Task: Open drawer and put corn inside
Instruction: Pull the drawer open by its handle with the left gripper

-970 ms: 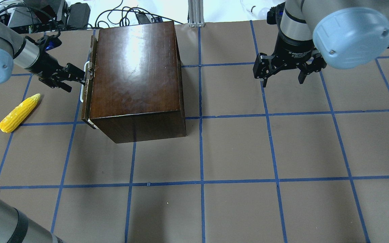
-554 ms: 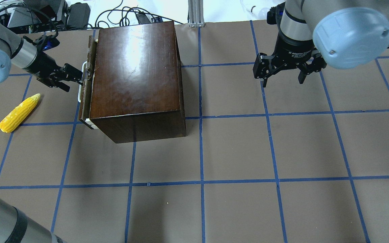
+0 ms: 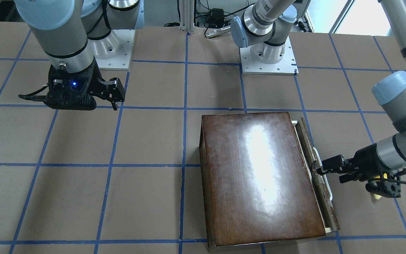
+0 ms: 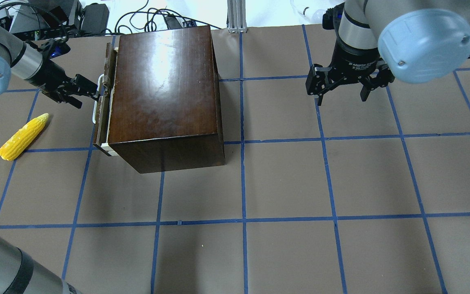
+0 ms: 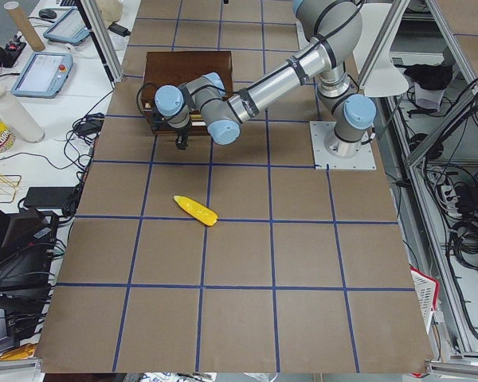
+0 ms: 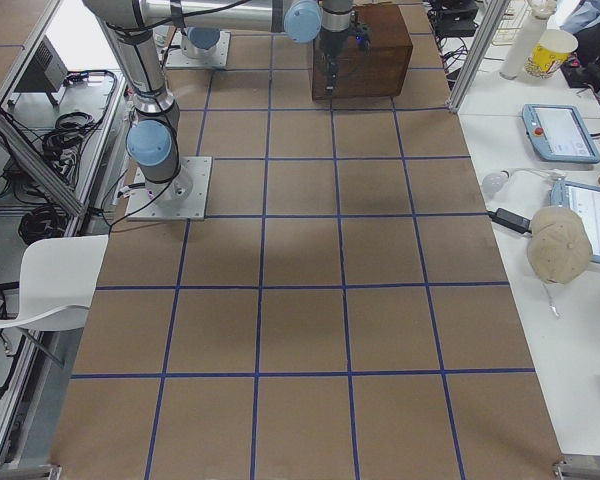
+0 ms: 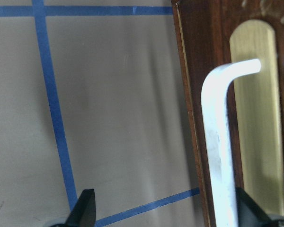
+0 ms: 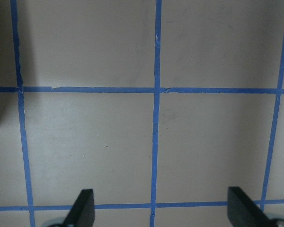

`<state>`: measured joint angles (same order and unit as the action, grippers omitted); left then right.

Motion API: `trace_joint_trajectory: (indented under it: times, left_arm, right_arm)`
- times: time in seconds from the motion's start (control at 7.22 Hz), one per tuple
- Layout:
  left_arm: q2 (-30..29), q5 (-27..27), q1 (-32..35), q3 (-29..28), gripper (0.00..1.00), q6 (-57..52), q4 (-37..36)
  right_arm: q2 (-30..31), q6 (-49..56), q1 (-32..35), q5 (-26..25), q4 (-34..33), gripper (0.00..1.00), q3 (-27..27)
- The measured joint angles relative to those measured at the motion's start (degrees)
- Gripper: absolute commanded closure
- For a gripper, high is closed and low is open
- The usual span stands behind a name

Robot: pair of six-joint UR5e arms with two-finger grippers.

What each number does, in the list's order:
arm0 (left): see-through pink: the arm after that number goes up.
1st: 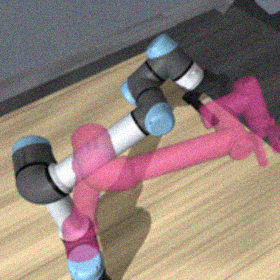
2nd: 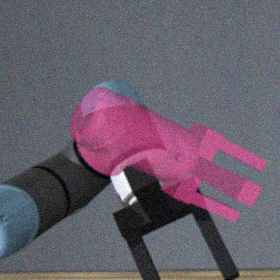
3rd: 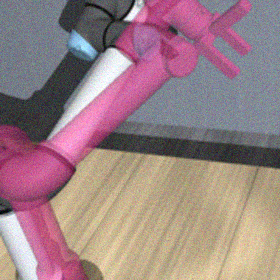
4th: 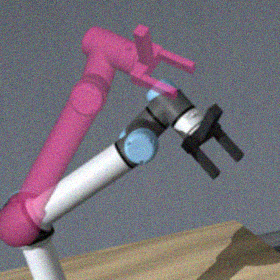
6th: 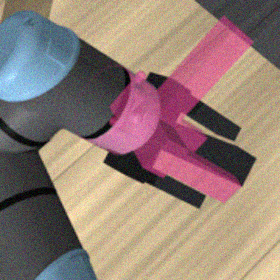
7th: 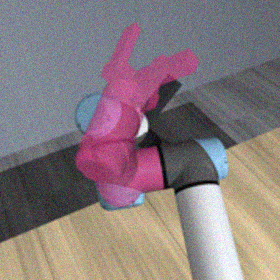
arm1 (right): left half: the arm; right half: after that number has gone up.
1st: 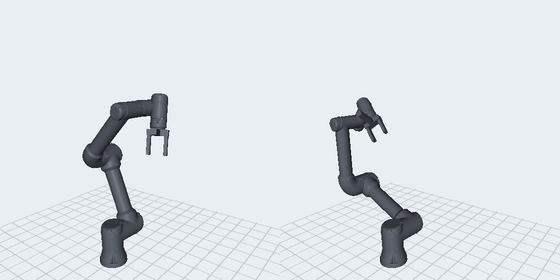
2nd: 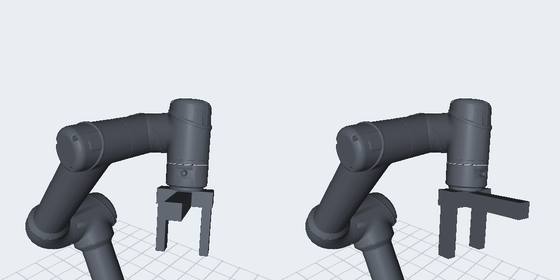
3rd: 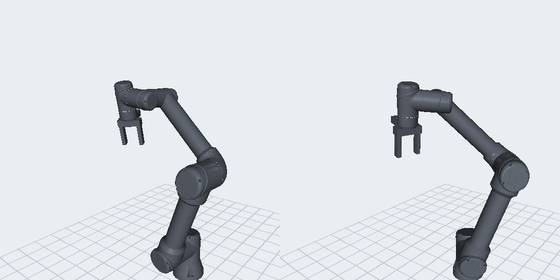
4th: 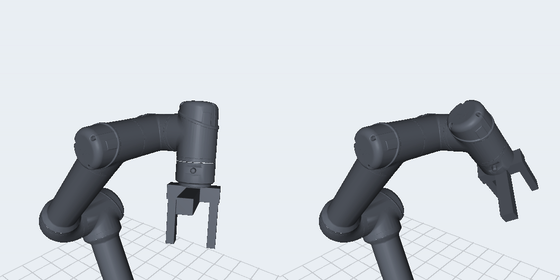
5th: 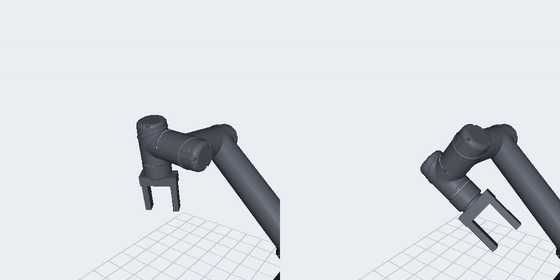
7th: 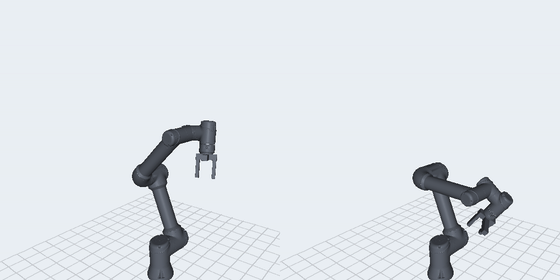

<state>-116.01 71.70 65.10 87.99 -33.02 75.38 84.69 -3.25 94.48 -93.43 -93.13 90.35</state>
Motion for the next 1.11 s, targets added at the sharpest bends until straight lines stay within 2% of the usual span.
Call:
trace_joint_trajectory:
  times: [1.11]
  left_arm:
    - [-1.1, 0.2, -2.9, -2.3, 0.00, -4.5, 2.2]
  right_arm:
    - [0.0, 0.0, 0.0, 0.0, 0.0, 0.00, 0.0]
